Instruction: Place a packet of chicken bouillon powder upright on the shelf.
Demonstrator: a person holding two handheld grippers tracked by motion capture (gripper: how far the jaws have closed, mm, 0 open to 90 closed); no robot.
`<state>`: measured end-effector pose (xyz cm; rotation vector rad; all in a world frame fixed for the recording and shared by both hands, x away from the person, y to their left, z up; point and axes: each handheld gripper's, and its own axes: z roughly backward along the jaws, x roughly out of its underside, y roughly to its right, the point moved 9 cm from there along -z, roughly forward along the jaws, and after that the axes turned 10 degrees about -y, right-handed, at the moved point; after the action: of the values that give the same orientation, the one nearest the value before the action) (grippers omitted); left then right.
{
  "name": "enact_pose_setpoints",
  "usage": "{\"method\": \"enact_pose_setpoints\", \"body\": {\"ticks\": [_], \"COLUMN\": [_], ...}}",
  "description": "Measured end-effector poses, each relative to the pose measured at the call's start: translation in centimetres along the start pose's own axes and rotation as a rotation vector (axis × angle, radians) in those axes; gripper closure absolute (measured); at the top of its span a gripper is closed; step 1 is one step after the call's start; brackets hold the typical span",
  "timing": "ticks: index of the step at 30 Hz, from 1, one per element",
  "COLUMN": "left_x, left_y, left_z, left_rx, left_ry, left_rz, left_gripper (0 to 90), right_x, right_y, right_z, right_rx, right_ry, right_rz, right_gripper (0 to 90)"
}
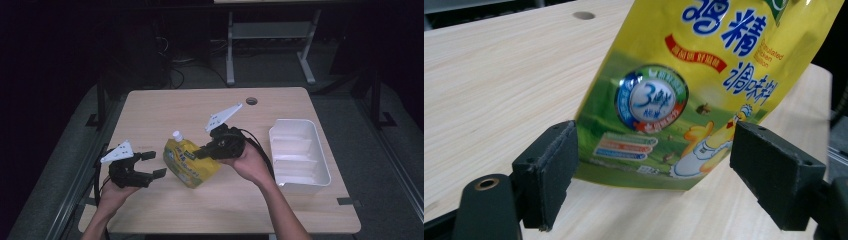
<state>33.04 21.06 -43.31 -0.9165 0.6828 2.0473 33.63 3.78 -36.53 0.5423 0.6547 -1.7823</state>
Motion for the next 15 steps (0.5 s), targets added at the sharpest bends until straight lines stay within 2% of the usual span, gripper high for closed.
{"method": "enact_pose_setpoints", "body": {"ticks": [3,7,9,10,11,13,14,15], "left_x": [-0.4,-0.9,-0.9,-1.0,-0.9,-0.8,-0.7,-0.6], "left_y": [1.2,2.1,2.2,2.6,2.9,3.0,3.1,3.1], "left_z": [0.0,0.0,-0.1,-0.1,-0.3,-0.4,-0.5,-0.6], "left_rx": [0.057,0.088,0.098,0.127,0.138,0.151,0.153,0.138], "left_ry": [0.008,0.012,0.011,0.007,0.005,-0.001,-0.003,-0.005], "left_rz": [-0.029,-0.052,-0.062,-0.071,-0.074,-0.080,-0.084,-0.091], "left_gripper": [21.0,21.8,23.9,26.9,30.3,38.8,38.8,41.6], "right_x": [0.0,0.1,0.2,0.1,0.1,0.1,0.1,-0.1], "right_y": [-1.1,-2.3,-2.6,-2.7,-2.7,-2.8,-2.8,-2.8], "right_z": [0.4,0.5,0.4,0.3,0.2,-0.2,-0.2,-0.3], "right_rx": [-0.017,-0.052,-0.052,-0.057,-0.058,-0.059,-0.059,-0.057], "right_ry": [-0.040,-0.063,-0.086,-0.090,-0.093,-0.101,-0.101,-0.097], "right_rz": [0.056,0.106,0.125,0.130,0.133,0.141,0.141,0.145], "right_gripper": [89.9,89.9,89.9,89.8,89.8,89.8,89.8,89.8]}}
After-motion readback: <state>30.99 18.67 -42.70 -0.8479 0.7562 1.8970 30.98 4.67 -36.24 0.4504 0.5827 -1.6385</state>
